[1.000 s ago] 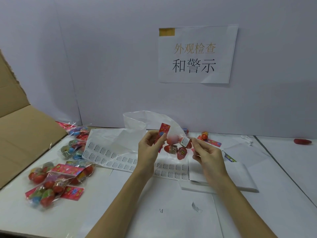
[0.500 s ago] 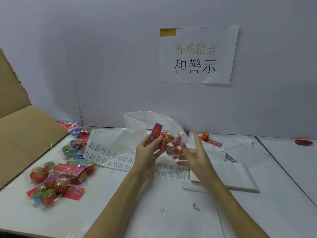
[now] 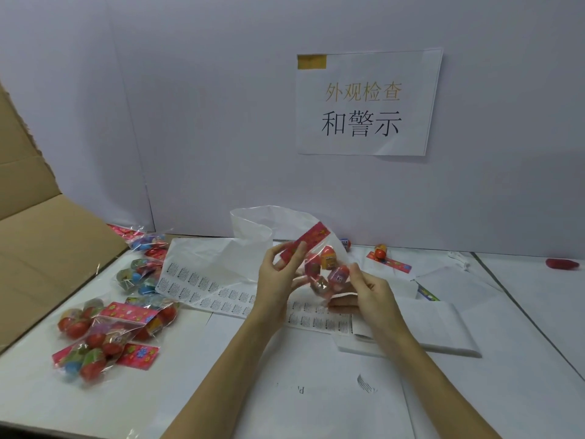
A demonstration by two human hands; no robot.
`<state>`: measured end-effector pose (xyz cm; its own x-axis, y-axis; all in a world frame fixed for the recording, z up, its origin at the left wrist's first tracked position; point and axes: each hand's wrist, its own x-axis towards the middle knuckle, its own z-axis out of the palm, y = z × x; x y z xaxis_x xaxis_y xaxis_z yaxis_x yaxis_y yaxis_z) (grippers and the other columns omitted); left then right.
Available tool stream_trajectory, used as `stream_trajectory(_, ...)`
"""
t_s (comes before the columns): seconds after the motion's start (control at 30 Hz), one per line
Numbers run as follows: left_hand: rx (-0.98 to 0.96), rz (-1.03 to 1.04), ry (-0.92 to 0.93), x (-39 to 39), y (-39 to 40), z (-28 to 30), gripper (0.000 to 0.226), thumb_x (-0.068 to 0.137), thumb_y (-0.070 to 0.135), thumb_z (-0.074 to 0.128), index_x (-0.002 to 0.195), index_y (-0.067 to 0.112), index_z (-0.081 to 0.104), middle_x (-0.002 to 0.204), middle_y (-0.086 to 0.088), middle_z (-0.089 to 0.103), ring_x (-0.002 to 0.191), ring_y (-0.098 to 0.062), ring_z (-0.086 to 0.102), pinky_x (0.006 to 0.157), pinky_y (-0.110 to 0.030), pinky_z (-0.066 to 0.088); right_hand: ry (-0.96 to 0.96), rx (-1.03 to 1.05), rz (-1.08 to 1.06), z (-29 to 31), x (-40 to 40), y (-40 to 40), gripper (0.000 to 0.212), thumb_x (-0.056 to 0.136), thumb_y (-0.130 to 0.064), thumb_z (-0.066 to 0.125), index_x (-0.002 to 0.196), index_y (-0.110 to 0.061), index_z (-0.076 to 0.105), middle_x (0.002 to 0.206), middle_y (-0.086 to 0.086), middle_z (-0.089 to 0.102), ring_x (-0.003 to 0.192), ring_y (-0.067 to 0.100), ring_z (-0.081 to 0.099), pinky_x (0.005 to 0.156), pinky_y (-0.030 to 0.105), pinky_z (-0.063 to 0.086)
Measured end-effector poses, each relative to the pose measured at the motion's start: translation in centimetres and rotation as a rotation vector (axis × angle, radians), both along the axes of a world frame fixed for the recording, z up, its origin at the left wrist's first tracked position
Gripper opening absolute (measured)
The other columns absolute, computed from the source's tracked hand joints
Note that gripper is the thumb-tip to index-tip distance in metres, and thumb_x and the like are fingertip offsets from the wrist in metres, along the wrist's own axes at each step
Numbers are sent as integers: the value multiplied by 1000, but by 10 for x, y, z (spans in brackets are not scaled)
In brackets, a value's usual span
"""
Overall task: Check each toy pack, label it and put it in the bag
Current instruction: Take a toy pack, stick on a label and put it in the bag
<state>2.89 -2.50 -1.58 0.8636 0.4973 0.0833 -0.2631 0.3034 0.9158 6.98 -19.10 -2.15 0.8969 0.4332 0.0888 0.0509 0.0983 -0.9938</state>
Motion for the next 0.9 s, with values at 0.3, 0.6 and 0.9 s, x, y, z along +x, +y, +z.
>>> stream_trajectory(0.3,256,-204,-19,-2,1,-2,26,86,27,84,109,18,78,96,-6,76,80,-17,65,73,-27,52,136,150,-68,8,13,-11,45,95,-50,66,125,-17,70,112,5,79,106,23,76,95,40,58)
stream_trajectory(0.6,401,-288,34,-4,-8,-2,30,87,45,81,103,20,83,87,-3,76,78,-11,66,73,-18,52,382,359,17,10,19,-19,24,82,-20,84,102,-7,82,103,14,79,91,24,77,80,37,61)
stream_trajectory(0.9,192,20,73,5,-9,-16,13,88,27,82,96,16,84,88,-14,79,78,-24,73,71,-29,59,-493,-94,-489,-6,13,-6,32,88,-20,82,110,-27,61,109,-6,63,97,8,64,80,16,52)
